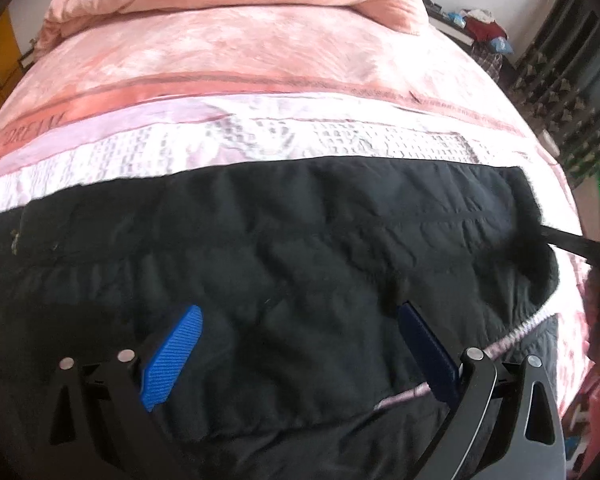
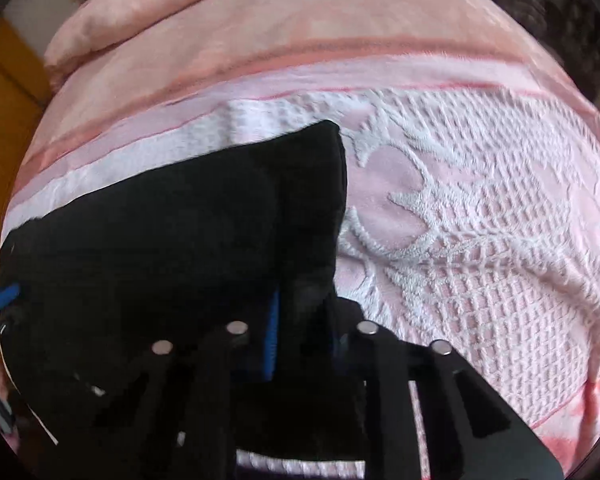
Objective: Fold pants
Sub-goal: 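Grasp the hem of one pant leg with the right gripper while the left gripper grasps the other hem, then lift both leg hems and carry them toward the waistband of the pants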
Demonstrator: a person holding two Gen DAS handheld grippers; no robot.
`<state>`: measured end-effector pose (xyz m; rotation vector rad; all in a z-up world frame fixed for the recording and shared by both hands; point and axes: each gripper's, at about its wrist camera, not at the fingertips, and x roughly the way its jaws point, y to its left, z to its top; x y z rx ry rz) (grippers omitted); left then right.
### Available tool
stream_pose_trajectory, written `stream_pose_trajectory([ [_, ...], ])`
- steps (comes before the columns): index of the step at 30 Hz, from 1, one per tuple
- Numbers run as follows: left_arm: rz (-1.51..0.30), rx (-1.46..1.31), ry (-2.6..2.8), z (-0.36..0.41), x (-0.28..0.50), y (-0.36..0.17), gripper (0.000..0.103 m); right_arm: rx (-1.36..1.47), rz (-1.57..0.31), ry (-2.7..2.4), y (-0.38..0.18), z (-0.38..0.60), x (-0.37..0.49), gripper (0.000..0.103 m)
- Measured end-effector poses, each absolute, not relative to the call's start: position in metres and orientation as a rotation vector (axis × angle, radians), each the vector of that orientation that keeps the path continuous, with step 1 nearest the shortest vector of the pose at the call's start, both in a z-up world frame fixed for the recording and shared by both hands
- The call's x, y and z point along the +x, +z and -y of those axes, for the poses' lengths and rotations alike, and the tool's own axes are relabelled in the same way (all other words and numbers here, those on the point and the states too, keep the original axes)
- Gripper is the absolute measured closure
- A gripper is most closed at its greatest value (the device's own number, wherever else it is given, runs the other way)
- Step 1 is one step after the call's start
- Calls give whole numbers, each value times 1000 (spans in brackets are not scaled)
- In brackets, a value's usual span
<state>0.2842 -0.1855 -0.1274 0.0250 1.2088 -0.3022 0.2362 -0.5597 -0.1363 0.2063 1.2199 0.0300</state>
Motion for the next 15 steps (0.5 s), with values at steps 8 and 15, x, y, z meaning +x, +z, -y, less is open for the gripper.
stream_pose_trajectory([
  [8,-1088,159,-529,226,319,-107,4,82,-948,239,-52,547,166,92],
  [15,-1111,334,-838,264,356,-107,4,-27,-840,352,-21,527,153,92],
])
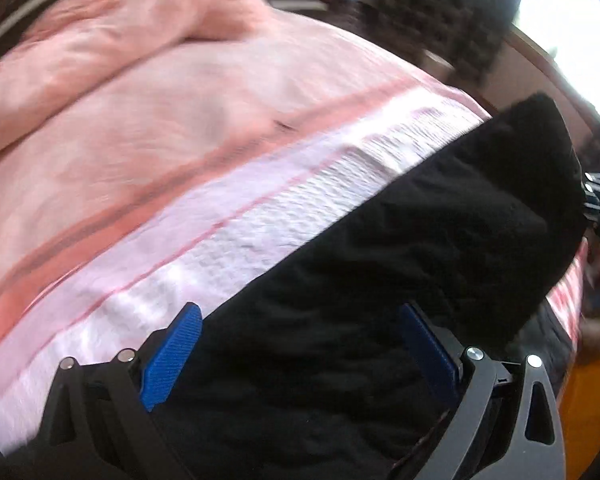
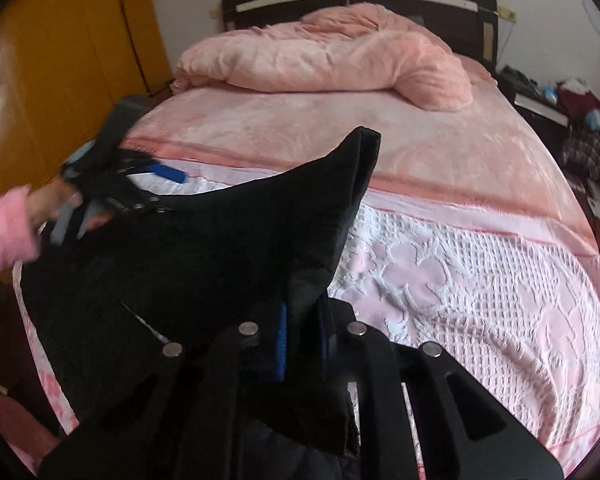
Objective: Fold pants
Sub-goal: 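Lift both leg hems and carry them toward the waistband of the pants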
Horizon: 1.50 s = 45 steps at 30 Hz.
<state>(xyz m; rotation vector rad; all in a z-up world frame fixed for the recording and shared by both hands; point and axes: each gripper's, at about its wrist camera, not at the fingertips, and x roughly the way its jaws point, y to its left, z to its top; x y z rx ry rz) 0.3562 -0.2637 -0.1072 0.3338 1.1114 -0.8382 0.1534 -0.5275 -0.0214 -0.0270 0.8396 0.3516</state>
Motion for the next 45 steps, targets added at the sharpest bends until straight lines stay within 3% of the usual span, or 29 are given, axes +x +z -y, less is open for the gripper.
stream_pose_trajectory([
  [9,-1248,441,-1029,300,377,-130,5,-18,-825,389,-29,533,143,92],
  [10,-1260,446,-1037,303,379,-133,12,-18,-825,387,-30,534,143,92],
  [12,-1268,480,-1037,306,378,-135,37,-14,-822,386,-34,535,143,92],
  [14,-1243,531,-1008,304,371,-134,81,-8,-820,382,-35,535,143,92],
  [17,-1203,516,-967,294,365,-128,96,3,-811,361,-37,534,145,92],
  [23,-957,473,-730,269,326,-68,98,24,-758,246,-32,531,146,91],
  [28,-638,699,-484,273,217,-39,98,-28,-718,141,-44,523,137,90],
  [37,-568,771,-520,273,83,-80,98,148,-790,153,-104,549,65,89],
  [45,-666,788,-615,283,-8,-131,98,180,-851,146,-132,559,22,88],
])
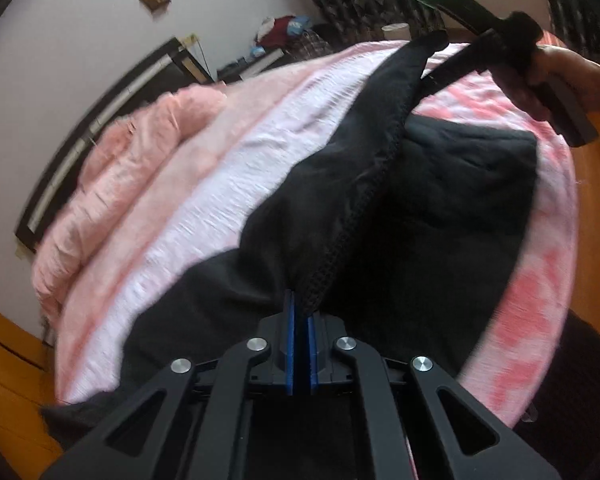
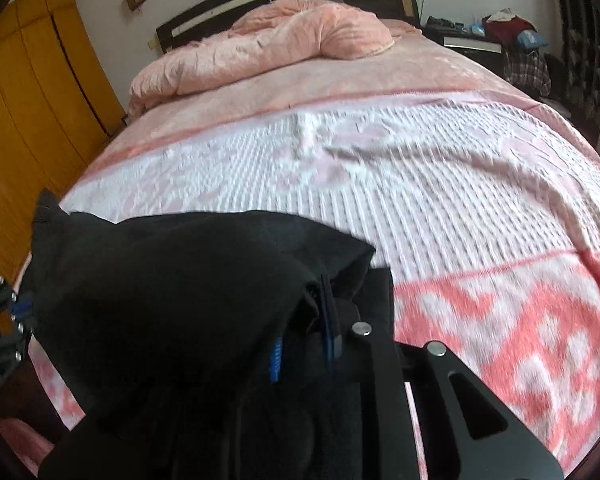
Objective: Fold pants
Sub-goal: 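Lift both leg hems and carry them toward the waistband of the pants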
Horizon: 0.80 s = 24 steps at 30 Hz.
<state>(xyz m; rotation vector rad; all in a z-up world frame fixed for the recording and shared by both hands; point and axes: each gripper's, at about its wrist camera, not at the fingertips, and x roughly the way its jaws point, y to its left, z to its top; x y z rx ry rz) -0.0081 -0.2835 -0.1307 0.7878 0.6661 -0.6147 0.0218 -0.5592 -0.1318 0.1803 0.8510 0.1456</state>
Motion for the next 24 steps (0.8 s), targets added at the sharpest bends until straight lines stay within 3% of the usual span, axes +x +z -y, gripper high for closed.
stream_pose_trajectory([
  [6,-793,671,-614,284,-19,-158,98,89,-935,106,-144,559,-5,81],
  [8,-836,640,-613,284,-15,-165,98,64,-955,73,-146,561,-15,69],
  [15,-887,583,-646,284,-19,-169,97,164,-970,-48,-141,601,-51,68],
  [19,-896,586,-644,291,-25,-174,97,347,-869,-49,-115,611,-68,67],
  [24,-892,586,-646,289,-17,-175,95,336,-803,26,-81,567,-63,56],
])
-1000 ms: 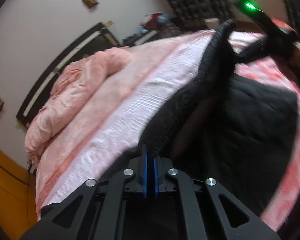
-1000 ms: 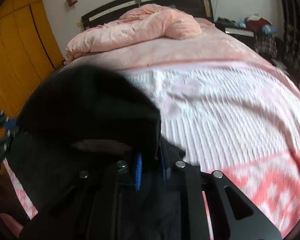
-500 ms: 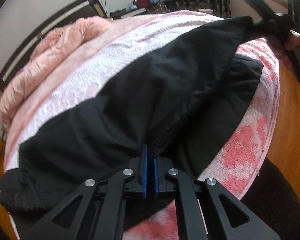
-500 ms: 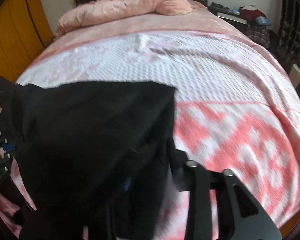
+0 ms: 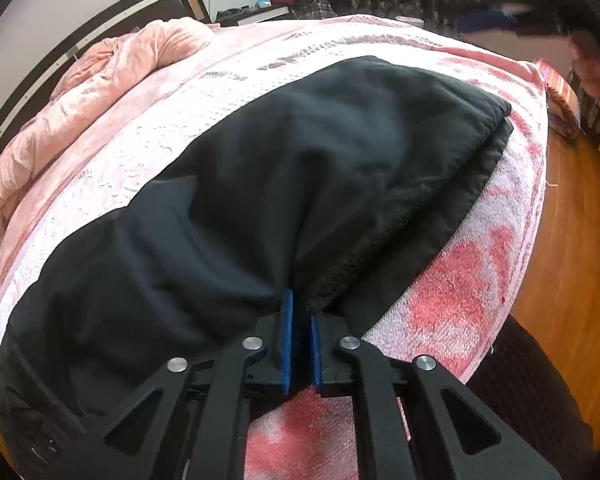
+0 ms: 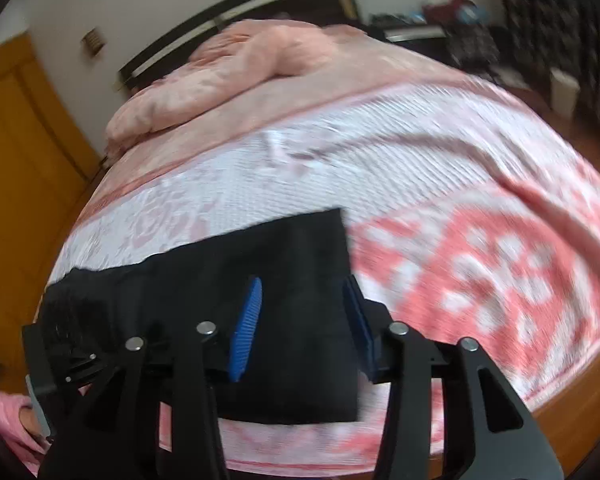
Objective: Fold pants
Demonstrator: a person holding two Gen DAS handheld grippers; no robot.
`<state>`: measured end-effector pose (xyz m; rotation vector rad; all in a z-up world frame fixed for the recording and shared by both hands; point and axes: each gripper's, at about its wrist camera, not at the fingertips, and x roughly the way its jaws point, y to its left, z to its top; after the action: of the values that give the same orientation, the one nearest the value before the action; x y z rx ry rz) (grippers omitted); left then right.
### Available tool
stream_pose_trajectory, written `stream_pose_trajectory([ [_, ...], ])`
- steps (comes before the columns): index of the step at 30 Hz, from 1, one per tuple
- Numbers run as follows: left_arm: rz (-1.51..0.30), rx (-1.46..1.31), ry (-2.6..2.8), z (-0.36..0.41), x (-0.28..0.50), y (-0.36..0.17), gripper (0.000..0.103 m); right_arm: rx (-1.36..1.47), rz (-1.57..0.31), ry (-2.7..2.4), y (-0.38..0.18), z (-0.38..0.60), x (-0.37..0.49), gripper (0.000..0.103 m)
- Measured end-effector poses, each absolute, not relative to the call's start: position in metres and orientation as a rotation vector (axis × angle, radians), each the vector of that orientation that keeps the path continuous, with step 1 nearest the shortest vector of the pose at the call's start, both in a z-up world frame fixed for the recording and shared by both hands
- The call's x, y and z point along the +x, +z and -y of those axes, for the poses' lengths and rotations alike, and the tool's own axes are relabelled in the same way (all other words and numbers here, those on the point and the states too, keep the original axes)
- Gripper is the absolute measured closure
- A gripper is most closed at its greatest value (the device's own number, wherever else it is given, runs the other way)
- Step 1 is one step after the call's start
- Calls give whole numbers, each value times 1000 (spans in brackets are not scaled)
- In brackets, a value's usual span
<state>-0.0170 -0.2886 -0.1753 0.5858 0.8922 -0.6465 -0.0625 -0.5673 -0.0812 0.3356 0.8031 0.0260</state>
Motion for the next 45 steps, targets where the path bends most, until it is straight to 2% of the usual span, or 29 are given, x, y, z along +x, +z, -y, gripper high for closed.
stream_pose_trajectory([
  [2,-899,573,-651,287,-19,-175,93,333,-840,74,-81,543,-51,51],
  [6,-912,534,-663,279,-21,-171,86,302,-1007,79,-119,506,-31,53],
  [8,-935,500,-680,271,-24,-165,72,272,-1080,26,-144,497,-30,55],
  [10,-978,443,-705,258,-24,-157,65,223,-1116,-15,-157,492,-31,55],
  [17,-1102,154,-634,164,-14,-126,62,222,-1085,-82,-134,470,-38,53],
  [21,-1198,-100,-513,91,4,-125,63,391,-1015,98,-114,428,-55,53],
  [24,-1261,-263,-477,57,14,-135,63,551,-1030,247,-119,392,-59,52],
  [28,-1341,-470,-484,38,27,-158,64,724,-1104,385,-138,349,-54,52],
  [34,-1416,-618,-498,33,46,-190,64,740,-1174,362,-154,326,-47,51],
  [45,-1396,-978,-431,-1,49,-222,62,750,-1209,323,-171,329,-48,38],
])
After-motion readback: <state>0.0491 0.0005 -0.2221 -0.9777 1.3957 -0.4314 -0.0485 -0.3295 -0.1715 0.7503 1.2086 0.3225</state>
